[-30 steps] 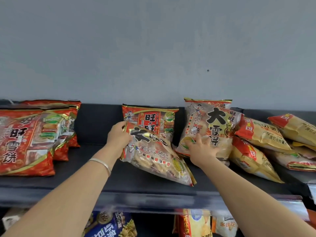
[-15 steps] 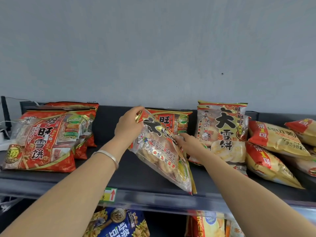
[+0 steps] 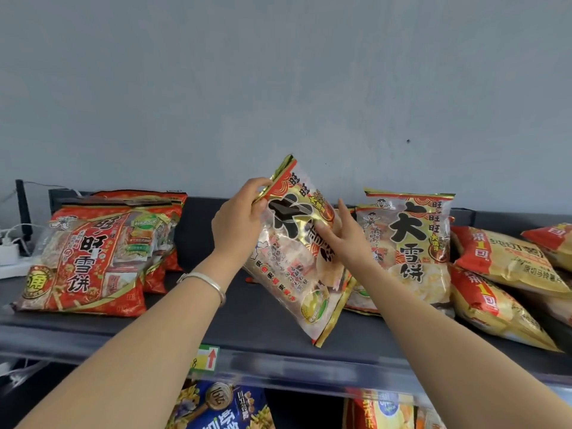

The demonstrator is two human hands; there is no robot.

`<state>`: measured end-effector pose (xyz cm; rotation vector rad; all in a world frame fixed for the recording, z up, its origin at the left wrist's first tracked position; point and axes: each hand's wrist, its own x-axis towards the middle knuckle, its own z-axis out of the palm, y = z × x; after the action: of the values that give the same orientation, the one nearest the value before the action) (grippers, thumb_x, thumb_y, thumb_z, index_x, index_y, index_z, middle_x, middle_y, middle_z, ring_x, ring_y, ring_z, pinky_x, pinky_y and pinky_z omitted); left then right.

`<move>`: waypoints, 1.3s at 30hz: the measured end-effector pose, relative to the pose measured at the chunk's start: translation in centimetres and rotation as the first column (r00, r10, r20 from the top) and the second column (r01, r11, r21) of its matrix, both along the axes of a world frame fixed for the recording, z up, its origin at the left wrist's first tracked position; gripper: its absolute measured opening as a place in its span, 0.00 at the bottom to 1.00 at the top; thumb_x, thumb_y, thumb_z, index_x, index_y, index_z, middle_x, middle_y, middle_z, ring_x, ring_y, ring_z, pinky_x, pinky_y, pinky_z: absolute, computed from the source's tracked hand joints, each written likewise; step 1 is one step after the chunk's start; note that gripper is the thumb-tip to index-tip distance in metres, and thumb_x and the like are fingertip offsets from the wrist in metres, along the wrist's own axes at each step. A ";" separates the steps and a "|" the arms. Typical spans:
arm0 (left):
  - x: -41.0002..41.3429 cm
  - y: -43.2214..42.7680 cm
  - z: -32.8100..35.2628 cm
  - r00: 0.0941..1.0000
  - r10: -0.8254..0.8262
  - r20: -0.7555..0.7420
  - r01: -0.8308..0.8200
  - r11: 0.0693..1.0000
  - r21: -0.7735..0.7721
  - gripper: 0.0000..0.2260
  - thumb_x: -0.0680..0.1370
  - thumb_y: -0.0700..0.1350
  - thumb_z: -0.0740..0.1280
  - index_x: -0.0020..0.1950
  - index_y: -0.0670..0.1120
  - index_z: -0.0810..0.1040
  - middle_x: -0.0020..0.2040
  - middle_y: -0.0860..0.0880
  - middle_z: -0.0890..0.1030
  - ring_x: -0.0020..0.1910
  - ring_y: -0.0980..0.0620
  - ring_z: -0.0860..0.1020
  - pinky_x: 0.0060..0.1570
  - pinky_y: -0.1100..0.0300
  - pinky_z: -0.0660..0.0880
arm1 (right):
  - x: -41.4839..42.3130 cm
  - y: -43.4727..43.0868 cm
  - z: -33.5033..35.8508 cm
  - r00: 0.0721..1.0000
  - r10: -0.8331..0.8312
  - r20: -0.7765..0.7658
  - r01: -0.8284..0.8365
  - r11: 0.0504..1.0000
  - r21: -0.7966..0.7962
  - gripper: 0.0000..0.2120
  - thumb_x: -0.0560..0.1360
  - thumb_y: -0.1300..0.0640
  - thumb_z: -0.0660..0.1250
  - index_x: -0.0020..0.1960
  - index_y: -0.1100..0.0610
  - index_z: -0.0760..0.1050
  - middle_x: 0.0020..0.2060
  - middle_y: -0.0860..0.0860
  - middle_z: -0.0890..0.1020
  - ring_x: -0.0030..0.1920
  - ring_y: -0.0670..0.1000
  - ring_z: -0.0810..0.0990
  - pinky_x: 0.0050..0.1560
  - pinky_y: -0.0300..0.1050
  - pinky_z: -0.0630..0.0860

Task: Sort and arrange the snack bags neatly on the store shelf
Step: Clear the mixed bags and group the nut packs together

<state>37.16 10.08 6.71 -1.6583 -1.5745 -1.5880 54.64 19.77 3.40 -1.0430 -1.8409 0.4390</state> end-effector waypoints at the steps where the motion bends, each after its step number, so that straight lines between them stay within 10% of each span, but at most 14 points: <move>1: 0.4 0.3 0.0 0.999 -0.016 0.037 0.014 0.999 0.035 0.13 0.80 0.42 0.61 0.64 0.50 0.73 0.53 0.49 0.82 0.52 0.48 0.79 0.48 0.54 0.74 | 0.5 -0.1 0.3 1.000 0.008 -0.022 -0.008 1.000 -0.012 0.43 0.69 0.27 0.60 0.76 0.48 0.55 0.72 0.49 0.69 0.71 0.54 0.67 0.68 0.61 0.66; 4: 2.1 1.6 -0.2 0.992 0.037 0.121 -0.052 0.991 0.126 0.12 0.79 0.41 0.62 0.62 0.49 0.75 0.49 0.48 0.83 0.49 0.47 0.79 0.58 0.45 0.72 | 2.5 -0.4 0.9 0.996 0.051 -0.080 -0.056 0.996 -0.065 0.19 0.70 0.36 0.68 0.55 0.45 0.70 0.51 0.43 0.81 0.56 0.51 0.81 0.57 0.51 0.76; 11: 8.7 6.4 -1.0 0.999 0.015 -0.041 -0.019 0.994 -0.106 0.22 0.76 0.47 0.66 0.70 0.54 0.68 0.65 0.50 0.72 0.67 0.48 0.67 0.65 0.40 0.62 | 8.7 -0.4 -0.5 0.959 -0.236 -0.155 0.222 0.970 -0.101 0.24 0.69 0.36 0.70 0.52 0.52 0.69 0.44 0.48 0.80 0.43 0.48 0.80 0.47 0.53 0.79; 19: 16.5 9.3 -7.7 0.848 -0.379 -0.370 0.031 0.733 -0.680 0.29 0.76 0.55 0.64 0.74 0.62 0.55 0.77 0.53 0.45 0.76 0.46 0.43 0.71 0.41 0.46 | 15.1 1.8 -4.6 0.879 -0.417 0.232 0.468 0.849 -0.247 0.35 0.76 0.41 0.61 0.77 0.45 0.49 0.73 0.58 0.61 0.67 0.63 0.70 0.64 0.60 0.72; 26: 20.1 10.3 -8.4 0.907 -0.225 -0.356 0.078 0.921 -0.382 0.17 0.77 0.53 0.63 0.66 0.58 0.70 0.69 0.53 0.67 0.72 0.50 0.60 0.71 0.44 0.52 | 17.7 -0.4 -4.5 0.816 -0.428 0.388 0.446 0.894 0.047 0.26 0.79 0.50 0.62 0.75 0.51 0.61 0.69 0.54 0.68 0.65 0.56 0.72 0.59 0.51 0.75; 39: 29.1 10.4 -7.7 0.864 -0.419 -0.280 0.323 0.886 -0.331 0.15 0.77 0.48 0.65 0.65 0.53 0.73 0.64 0.53 0.72 0.66 0.53 0.68 0.66 0.56 0.63 | 28.2 -0.9 -4.8 0.735 -0.596 0.323 0.508 0.800 0.319 0.16 0.80 0.55 0.60 0.67 0.53 0.72 0.63 0.51 0.73 0.64 0.54 0.71 0.54 0.48 0.75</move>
<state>66.23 20.45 -1.04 -2.3688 -1.3905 -1.1738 82.79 18.82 -1.37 -1.5495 -1.7527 -0.3634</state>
